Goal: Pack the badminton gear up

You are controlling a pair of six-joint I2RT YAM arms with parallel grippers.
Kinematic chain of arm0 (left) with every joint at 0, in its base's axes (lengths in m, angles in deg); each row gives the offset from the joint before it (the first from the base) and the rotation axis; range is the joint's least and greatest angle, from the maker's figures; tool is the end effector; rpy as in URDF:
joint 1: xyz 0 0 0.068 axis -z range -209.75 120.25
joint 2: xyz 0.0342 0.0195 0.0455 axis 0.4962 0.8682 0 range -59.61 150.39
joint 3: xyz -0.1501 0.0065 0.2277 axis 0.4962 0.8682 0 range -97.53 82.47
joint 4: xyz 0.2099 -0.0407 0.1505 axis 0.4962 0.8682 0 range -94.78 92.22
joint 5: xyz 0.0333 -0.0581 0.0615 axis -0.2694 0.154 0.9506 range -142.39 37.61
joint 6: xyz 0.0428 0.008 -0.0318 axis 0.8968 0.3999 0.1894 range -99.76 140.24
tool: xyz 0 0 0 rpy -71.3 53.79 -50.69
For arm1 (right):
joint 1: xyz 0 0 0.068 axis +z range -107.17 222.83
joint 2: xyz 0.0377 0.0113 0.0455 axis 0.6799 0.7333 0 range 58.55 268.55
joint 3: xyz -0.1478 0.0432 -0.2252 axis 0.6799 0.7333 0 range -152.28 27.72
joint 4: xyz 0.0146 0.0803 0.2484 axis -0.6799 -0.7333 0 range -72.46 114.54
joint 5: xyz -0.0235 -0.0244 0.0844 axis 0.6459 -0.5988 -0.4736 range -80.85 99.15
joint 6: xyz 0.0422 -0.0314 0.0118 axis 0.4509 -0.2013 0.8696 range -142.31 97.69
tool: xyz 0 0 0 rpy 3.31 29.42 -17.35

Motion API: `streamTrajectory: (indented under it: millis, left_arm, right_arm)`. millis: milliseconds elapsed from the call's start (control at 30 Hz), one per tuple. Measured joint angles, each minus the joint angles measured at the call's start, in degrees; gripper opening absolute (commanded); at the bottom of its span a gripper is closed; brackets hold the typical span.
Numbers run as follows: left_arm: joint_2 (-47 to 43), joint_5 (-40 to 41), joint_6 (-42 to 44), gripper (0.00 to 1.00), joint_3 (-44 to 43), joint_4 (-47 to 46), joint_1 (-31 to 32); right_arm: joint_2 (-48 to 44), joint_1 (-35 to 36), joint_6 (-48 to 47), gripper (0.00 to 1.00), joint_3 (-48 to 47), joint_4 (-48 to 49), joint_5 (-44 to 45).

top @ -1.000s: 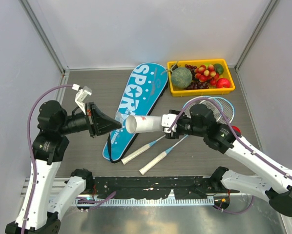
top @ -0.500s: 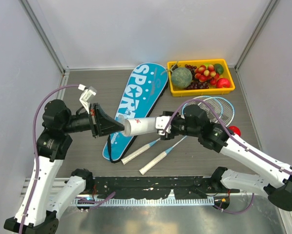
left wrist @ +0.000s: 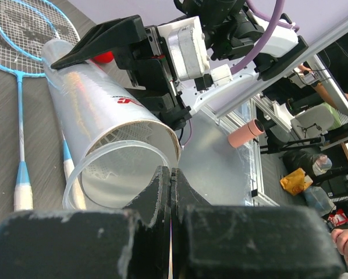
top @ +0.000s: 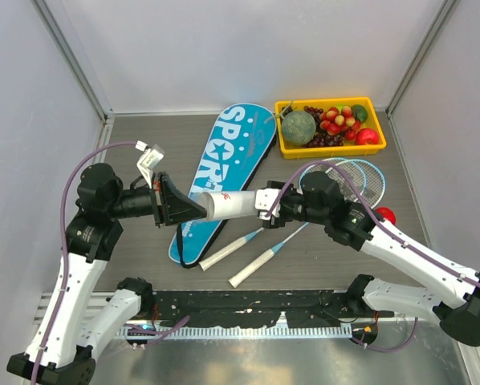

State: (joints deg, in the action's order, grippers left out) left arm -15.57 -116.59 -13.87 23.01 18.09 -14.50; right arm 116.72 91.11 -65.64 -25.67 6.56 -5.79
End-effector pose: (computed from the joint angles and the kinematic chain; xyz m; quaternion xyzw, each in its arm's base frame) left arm 0.1259 -0.0675 0.4084 0.2415 0.6855 -0.5962 0.3410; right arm 0.1461 0.1778 0.3352 -0.6421 0.5240 0.1318 0.5439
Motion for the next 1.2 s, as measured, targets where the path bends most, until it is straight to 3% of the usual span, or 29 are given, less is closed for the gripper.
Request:
streamTrajectory:
  millis: [700,1200]
  left_arm:
    - [0.7,-2.3,-3.7,0.00,1.4,-5.3,1.4]
    - [0.4,-6.2,-12.3,0.00,5.7,-15.6,1.6]
  right_arm:
    - [0.9,0.0,-0.8,0.45,0.0,0.0,-2.0]
    - [0.8,0.1,-1.5,0.45,0.1,1.5,-4.7]
